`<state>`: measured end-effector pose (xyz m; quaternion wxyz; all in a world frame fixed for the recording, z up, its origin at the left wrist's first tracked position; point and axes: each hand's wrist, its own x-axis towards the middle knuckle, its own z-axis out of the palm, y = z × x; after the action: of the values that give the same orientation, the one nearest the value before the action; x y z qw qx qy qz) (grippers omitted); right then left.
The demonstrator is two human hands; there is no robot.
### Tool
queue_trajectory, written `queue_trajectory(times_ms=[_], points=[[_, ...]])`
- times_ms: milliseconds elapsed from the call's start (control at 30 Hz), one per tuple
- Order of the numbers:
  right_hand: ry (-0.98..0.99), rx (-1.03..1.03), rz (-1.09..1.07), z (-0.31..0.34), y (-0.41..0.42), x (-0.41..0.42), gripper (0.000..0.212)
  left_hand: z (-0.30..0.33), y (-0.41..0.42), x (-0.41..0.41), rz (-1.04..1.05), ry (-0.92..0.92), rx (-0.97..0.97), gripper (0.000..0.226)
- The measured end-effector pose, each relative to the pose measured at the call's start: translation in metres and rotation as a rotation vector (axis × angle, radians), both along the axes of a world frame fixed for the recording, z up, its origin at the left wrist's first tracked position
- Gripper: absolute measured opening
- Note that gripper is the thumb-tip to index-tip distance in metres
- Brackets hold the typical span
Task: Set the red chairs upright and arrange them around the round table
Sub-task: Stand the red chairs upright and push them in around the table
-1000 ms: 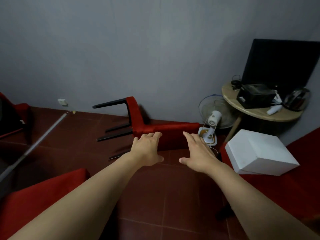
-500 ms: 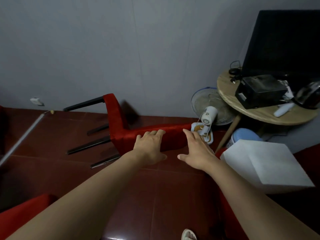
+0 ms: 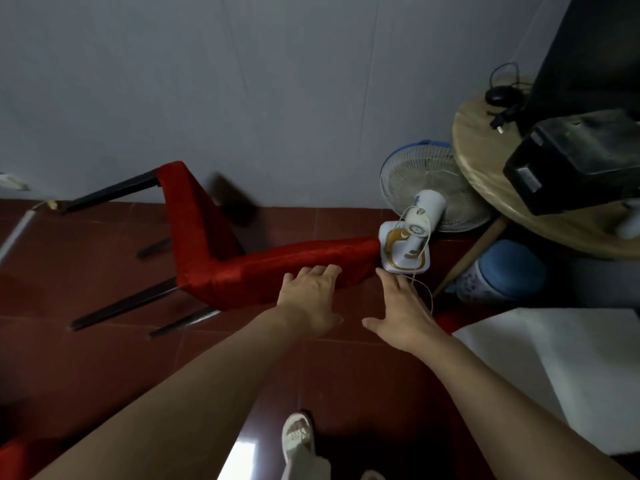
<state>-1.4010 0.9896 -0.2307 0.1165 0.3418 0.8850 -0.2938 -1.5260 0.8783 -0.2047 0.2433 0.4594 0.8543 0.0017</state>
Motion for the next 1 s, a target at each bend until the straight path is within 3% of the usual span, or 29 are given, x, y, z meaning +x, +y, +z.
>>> queue_trajectory(times_ms=[300,700,1000], points=[[0.023,-0.075,-0.180,-0.097,0.048,-0.037,0.097,-0.089,0.067,-0.048,-0.142,0.014,-0.013,0.084],[0.166,-0.064,-0.245,-0.287,0.123,-0.049,0.097,-0.264,0.144,-0.052,-0.174,0.127,0.047,0.081],[0.318,-0.022,-0.247,-0.409,0.163,-0.078,0.094,-0.371,0.182,-0.055,-0.190,0.243,0.224,0.081]])
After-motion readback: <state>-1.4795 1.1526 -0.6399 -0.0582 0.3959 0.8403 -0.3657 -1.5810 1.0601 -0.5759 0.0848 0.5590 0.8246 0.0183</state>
